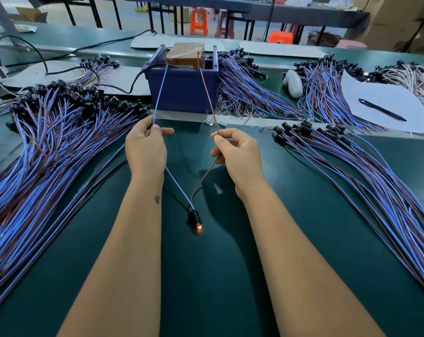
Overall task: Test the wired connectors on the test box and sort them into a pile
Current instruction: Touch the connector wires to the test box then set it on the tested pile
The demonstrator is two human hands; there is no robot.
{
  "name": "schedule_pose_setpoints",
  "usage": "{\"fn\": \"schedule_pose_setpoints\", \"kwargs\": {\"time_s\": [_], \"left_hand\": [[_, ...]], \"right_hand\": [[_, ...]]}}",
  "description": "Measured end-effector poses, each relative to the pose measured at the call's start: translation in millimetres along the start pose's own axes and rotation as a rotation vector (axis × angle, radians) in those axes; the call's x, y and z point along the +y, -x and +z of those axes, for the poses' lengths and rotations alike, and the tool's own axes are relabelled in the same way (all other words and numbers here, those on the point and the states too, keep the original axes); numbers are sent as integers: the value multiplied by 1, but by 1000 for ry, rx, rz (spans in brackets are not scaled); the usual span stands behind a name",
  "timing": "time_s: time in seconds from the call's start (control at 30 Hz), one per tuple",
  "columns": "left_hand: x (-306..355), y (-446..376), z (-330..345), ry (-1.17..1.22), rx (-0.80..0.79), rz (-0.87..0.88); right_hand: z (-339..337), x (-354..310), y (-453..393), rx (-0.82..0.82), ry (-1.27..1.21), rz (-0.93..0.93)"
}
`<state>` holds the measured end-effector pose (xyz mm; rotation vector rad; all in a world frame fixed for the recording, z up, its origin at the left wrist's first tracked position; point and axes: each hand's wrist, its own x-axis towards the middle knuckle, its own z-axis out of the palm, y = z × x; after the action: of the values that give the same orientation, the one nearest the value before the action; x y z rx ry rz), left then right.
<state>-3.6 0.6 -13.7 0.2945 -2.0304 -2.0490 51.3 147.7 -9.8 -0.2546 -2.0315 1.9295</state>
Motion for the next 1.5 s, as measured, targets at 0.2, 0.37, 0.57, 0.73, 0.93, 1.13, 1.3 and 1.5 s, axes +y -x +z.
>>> {"fn": "schedule_pose_setpoints", "kwargs": {"time_s": [0.2,0.37,0.57,0.73,0.93,1.13,1.3,1.5], "left_hand": [[1,3,0,6,-3,25],[1,2,0,6,-6,30],[3,4,0,4,-12,10],[9,15,11,39,-242,-36],[8,27,25,2,-465,-31],[12,21,18,254,-382,-110],[15,19,14,546,-363,-194],[12,21,14,411,-389,-83]], "right_hand": [[0,-1,-1,5,0,23],[0,-2,0,2,13,22],[0,0,0,3,1,5],[2,1,1,-18,4,-43],[6,2,2,-106,128,-104],[2,2,1,-136,79,-42],[-2,1,5,-359,222,-97],[-5,-1,2,-200,-133,-59]]}}
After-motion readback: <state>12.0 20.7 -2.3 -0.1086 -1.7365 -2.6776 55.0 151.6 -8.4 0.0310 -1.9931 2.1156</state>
